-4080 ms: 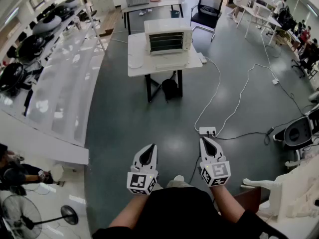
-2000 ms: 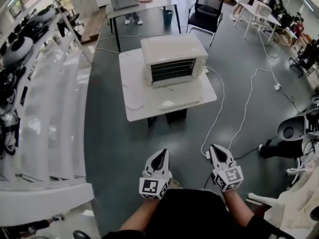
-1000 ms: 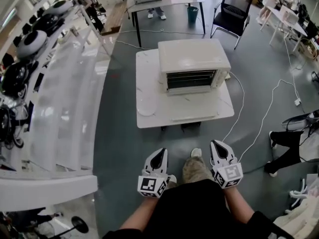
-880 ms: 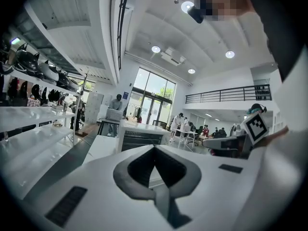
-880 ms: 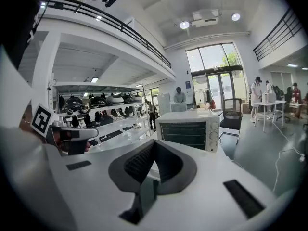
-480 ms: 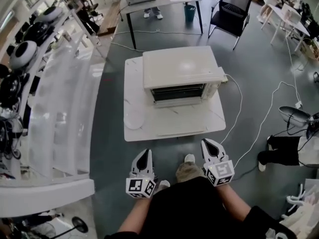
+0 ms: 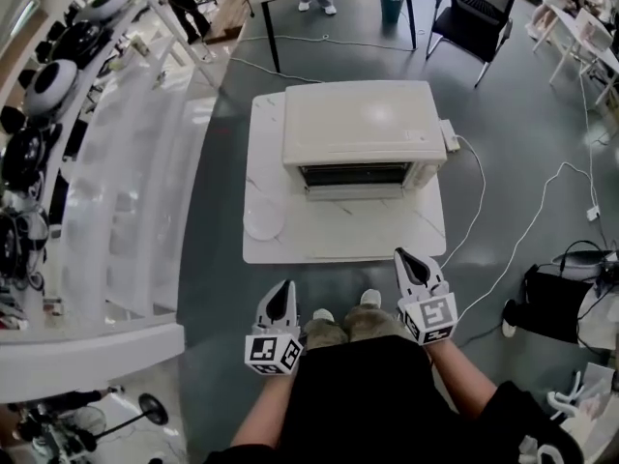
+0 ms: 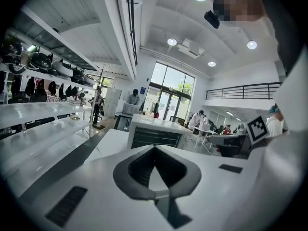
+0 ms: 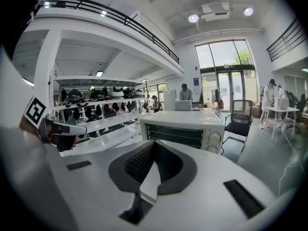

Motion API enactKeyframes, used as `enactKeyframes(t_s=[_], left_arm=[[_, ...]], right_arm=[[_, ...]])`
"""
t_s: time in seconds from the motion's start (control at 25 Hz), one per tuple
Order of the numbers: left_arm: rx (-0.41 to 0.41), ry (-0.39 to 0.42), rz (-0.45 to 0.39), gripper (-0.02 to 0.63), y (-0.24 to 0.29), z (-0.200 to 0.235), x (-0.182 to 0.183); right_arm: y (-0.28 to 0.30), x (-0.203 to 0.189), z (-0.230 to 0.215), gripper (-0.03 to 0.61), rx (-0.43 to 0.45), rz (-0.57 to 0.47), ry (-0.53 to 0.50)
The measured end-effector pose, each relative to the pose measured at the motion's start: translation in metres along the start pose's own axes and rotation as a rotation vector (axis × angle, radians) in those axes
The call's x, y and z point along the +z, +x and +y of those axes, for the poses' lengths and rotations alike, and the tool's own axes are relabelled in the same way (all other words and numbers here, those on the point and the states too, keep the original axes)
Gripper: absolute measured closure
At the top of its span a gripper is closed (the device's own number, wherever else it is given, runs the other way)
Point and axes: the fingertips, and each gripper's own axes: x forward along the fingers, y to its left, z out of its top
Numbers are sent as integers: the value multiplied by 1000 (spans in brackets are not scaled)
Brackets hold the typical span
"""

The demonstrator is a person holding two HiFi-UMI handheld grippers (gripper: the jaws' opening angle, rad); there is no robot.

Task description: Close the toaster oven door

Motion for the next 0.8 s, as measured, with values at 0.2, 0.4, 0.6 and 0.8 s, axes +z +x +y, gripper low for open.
enactKeyframes(t_s=[0.2, 0.4, 0.6, 0.8], left_arm=[[6, -32, 60, 597, 11, 20, -27], [-32, -31, 146, 597, 34, 42, -60], [-68, -90, 203, 595, 59, 60, -87], [-77, -177, 245, 594, 83, 78, -110]], right_arm=[[10, 1, 15, 558, 51, 15, -11], [19, 3, 39, 558, 65, 32, 3], [33, -9, 48, 558, 66, 74, 13], [52, -16, 56, 558, 86, 109, 6]])
